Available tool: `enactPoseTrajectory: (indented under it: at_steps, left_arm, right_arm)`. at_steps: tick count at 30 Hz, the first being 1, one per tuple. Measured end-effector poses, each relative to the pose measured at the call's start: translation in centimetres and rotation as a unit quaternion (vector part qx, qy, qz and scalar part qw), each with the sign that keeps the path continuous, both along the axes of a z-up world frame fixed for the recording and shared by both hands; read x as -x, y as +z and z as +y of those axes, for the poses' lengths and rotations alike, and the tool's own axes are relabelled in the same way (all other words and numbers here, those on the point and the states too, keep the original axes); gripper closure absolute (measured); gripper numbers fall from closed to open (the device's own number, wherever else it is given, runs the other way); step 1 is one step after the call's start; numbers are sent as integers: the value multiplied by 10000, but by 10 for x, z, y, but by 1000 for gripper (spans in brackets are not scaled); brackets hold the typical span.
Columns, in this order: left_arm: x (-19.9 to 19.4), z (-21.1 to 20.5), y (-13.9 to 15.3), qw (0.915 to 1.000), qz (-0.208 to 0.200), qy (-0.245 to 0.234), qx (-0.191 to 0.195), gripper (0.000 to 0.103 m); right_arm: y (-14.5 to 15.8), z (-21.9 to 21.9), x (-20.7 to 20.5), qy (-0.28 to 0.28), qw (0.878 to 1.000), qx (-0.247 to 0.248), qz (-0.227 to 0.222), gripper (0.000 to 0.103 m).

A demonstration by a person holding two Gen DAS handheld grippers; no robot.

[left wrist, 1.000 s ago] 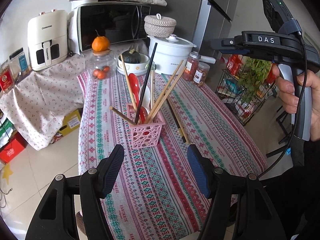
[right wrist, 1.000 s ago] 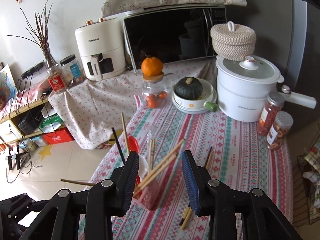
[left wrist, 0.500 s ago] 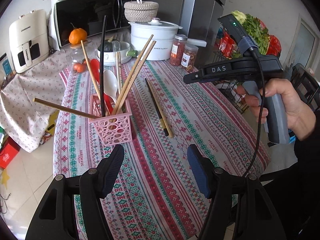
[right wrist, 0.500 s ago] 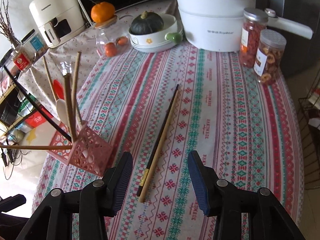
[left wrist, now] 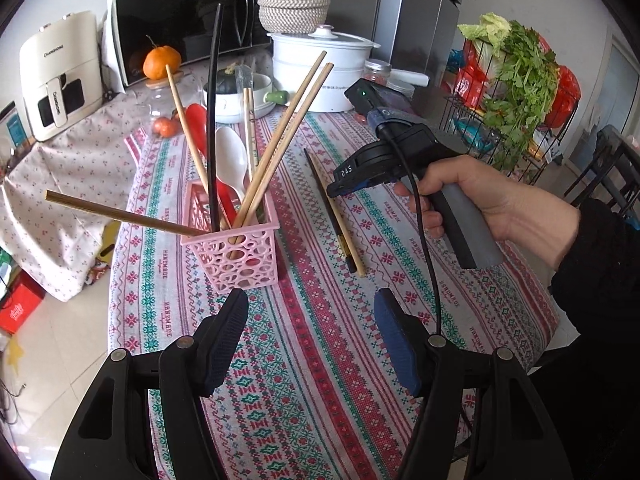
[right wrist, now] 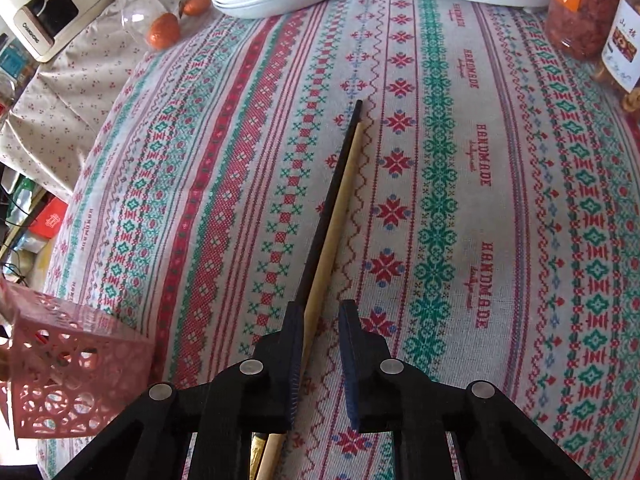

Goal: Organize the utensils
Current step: 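Move right tool down onto the last black-and-wooden chopstick pair, then close right tool on the wooden chopstick and lift it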

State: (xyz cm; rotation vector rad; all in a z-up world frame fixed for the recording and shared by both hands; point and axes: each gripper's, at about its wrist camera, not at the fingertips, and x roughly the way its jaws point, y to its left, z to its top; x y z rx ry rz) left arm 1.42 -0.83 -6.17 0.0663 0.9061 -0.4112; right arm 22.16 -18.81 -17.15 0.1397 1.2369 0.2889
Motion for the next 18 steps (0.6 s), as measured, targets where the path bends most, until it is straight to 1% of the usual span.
enactPoseTrajectory:
  at_steps: [2,3,4,5,7,8,11,14,16,18]
  left_arm:
    - [0,1,0,10000,38,2,36,35]
    - [0,1,0,10000,31,-7,45,35]
    - [0,1,1,10000,25,-14,56,35]
    - [0,1,1,10000,26,-16,70,35]
    - [1,1,3,9999,22,-12,119,35]
    - [1,1,4,9999,10,-14,135,35]
    - [3,0,5,9999,-62,-29,118,35]
    - [3,0,5,9999,-92,-22,72,35]
    - [2,1,4,9999,-68,-6,77,35]
    - [2,2,5,9999,-69,16,85,35]
  right_arm:
    - [-3,2,-2,-2,10000,95,21,95]
    - [-2,2,-4,-7,9995,292,103,100]
    - [-4,3,-6,-73,9965,756,347,100]
    - [-3,1,-5,-122,9964,752,382,99]
    - [-4,-3,-6,-244,9967,564,537,98]
    - [-2,-7,-7,-329,9972,420,531,94]
    - [6,-15,-9,-460,9981,-13,409,92]
    - [5,-13,-9,-409,9984,-59,398,92]
    - [-1,-7,-10,-361,9981,-36,492,91]
    - [0,-4,-7,-306,9985,-21,448,91]
